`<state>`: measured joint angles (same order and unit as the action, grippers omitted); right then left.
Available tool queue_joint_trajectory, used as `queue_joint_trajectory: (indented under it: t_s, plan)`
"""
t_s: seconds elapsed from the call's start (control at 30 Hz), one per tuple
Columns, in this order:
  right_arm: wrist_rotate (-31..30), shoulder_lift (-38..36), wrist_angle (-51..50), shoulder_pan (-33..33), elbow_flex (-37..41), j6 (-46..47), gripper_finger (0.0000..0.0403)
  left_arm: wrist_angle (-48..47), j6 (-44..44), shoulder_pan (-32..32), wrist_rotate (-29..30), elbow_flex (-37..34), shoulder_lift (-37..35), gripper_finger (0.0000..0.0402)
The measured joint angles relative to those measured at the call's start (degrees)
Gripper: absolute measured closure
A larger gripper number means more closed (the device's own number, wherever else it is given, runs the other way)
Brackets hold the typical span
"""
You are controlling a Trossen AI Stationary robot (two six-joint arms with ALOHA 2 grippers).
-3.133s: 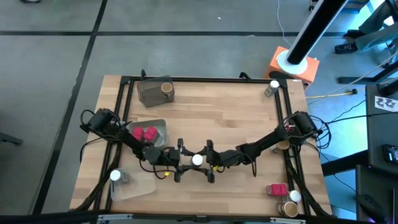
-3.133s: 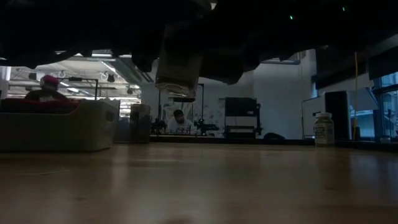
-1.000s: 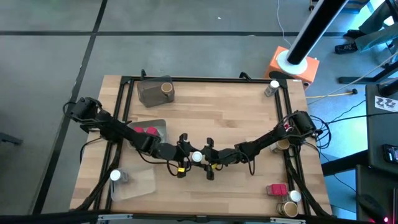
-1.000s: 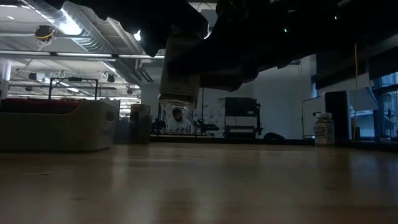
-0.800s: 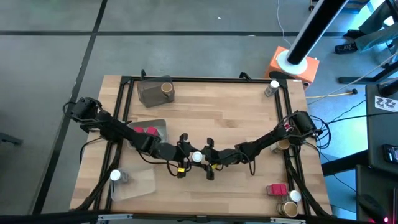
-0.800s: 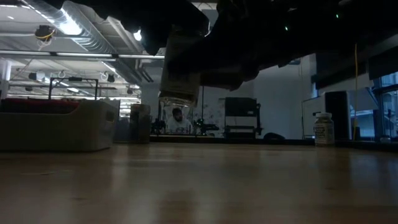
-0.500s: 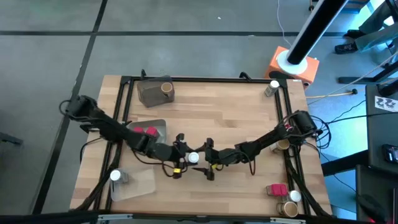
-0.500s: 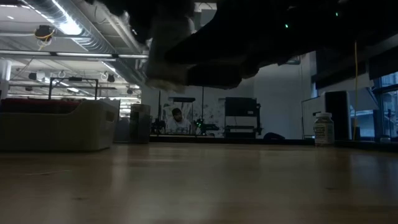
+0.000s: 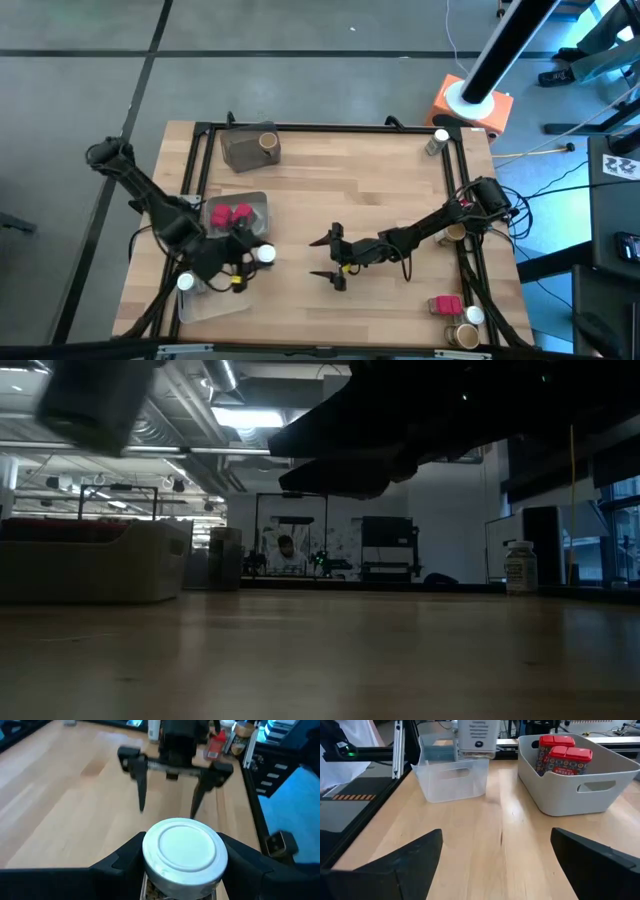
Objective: Sort spices by type
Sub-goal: Put the top middle white seasoning bottle into the transparent bin
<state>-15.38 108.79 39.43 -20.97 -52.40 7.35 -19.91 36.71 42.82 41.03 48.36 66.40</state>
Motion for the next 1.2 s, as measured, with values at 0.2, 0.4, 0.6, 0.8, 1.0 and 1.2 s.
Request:
queue_joint_trajectory:
  t_s: [0.2,0.4,0.6,0.8,1.0,1.2]
  plan:
    - [-1.9,0.0,0.3,0.0,0.0,2.3,0.0033,-10.3,12.9,8.6,2.7,0.0,-2.0,0.0211]
    - [-2.0,0.0,0.4,0.0,0.0,3.4,0.0033,-18.4,24.8,16.8,4.4,0.0,-1.9,0.0211]
    - [-3.1,0.0,1.0,0.7,0.0,5.5,0.0033,-20.0,31.9,24.8,13.9,-3.3,-1.3,0.0211]
    - [-3.5,0.0,1.1,1.7,0.0,6.3,0.0033,-19.3,41.3,29.0,19.3,-8.0,1.8,0.0211]
    - [-3.3,0.0,1.1,2.4,0.0,6.3,0.0033,-14.6,42.8,29.2,23.0,-10.5,8.2,0.0202]
    - [-3.5,0.0,1.1,2.4,0.0,6.3,0.0033,-13.7,44.0,28.9,23.0,-10.5,12.6,0.0202]
